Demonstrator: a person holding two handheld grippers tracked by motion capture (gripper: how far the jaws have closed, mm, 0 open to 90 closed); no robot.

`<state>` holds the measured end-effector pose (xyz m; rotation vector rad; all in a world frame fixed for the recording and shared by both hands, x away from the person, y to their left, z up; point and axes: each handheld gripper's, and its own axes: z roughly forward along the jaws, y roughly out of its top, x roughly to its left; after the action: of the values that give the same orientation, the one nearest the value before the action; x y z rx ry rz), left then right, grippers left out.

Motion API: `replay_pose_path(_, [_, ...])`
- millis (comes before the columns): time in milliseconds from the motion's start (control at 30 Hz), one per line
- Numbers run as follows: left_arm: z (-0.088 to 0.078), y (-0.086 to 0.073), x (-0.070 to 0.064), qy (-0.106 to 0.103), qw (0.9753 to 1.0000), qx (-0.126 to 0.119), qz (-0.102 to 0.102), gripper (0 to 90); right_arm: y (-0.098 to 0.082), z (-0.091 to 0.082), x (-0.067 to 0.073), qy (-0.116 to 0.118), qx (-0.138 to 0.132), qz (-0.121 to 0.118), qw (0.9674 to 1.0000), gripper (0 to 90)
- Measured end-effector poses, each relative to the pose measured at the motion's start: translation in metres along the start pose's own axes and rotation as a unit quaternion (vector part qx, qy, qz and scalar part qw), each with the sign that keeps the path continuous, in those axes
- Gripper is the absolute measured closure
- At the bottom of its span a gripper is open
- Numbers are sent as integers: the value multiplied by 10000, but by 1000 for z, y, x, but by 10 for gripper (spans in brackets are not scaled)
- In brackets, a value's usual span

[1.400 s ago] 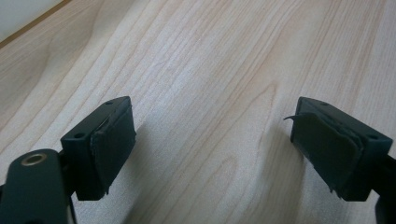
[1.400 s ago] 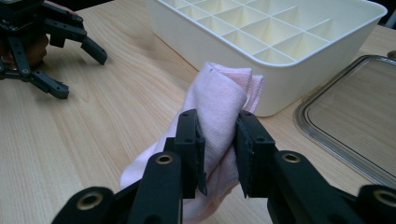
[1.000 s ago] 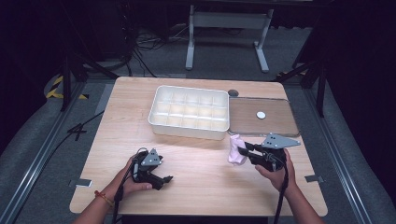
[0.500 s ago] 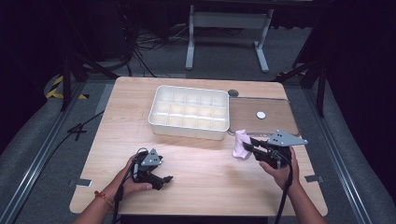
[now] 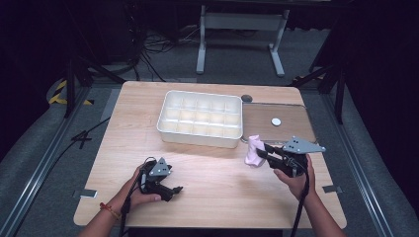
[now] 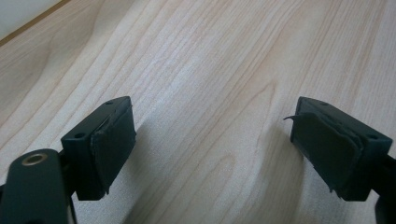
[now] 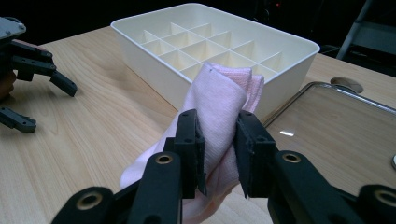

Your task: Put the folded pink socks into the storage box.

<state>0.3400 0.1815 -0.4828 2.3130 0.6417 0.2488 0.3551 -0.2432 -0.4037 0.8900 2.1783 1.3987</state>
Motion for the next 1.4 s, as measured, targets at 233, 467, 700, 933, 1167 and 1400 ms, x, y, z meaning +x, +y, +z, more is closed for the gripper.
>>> replay_pose_path(233, [0, 0, 0, -28, 10000, -4, -24, 141, 2, 1, 1, -19, -21, -15, 10000, 725])
replay_pose_path(467, [0, 0, 0, -29, 10000, -6, -25, 142, 7, 7, 3, -2, -30, -90, 10000, 724])
replay_pose_path(700, [0, -1, -1, -16, 10000, 7, -60, 141, 21, 15, 1, -19, -92, -226, 9997, 725])
replay_pose_path(933, [0, -1, -1, -4, 10000, 1, -72, 142, 40, 23, -6, 1, -106, -325, 9994, 725])
replay_pose_path(1167, [0, -1, -2, 6, 10000, -11, -72, 142, 57, 36, -12, -39, -175, -333, 9993, 725])
replay_pose_path(1400, [-1, -1, -2, 8, 10000, 3, -66, 141, 63, 48, -17, -134, -118, -389, 9991, 725])
